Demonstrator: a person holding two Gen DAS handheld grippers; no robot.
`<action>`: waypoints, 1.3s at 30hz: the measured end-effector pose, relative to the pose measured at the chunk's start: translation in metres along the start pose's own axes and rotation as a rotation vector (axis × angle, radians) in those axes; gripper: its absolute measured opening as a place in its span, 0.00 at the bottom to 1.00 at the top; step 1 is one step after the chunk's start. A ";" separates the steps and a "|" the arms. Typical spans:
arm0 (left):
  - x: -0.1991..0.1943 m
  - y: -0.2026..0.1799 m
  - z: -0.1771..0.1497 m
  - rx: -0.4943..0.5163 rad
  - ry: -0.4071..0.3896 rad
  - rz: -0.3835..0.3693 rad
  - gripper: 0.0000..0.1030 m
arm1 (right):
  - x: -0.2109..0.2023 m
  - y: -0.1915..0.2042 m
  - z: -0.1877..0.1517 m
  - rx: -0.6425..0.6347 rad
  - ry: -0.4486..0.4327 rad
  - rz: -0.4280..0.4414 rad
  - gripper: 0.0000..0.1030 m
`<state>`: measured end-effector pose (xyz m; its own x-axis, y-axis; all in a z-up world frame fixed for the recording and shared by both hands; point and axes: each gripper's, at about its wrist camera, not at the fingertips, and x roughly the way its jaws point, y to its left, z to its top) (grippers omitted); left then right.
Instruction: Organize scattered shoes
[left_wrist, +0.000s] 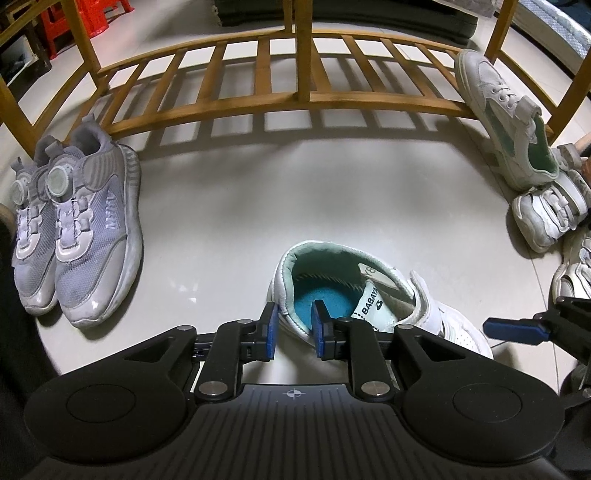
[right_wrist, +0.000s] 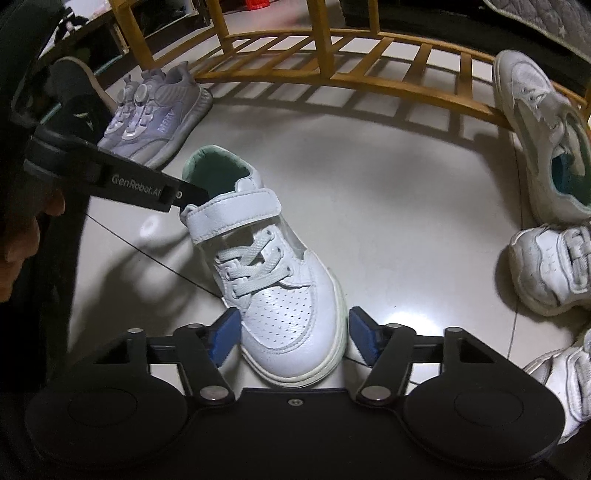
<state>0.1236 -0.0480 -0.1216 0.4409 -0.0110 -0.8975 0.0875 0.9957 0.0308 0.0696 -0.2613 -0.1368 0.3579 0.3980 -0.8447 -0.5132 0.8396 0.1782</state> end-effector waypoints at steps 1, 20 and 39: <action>0.000 0.000 -0.001 -0.001 0.000 0.000 0.20 | 0.000 0.000 0.000 0.000 0.000 -0.001 0.64; -0.005 0.008 -0.010 -0.029 0.003 -0.011 0.20 | 0.000 0.004 -0.004 -0.012 0.012 0.019 0.67; 0.004 -0.004 0.015 -0.001 -0.028 -0.045 0.18 | -0.001 0.023 0.004 -0.075 0.017 0.005 0.51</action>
<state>0.1385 -0.0529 -0.1191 0.4610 -0.0584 -0.8855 0.1072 0.9942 -0.0097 0.0600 -0.2407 -0.1299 0.3425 0.3952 -0.8523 -0.5723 0.8073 0.1444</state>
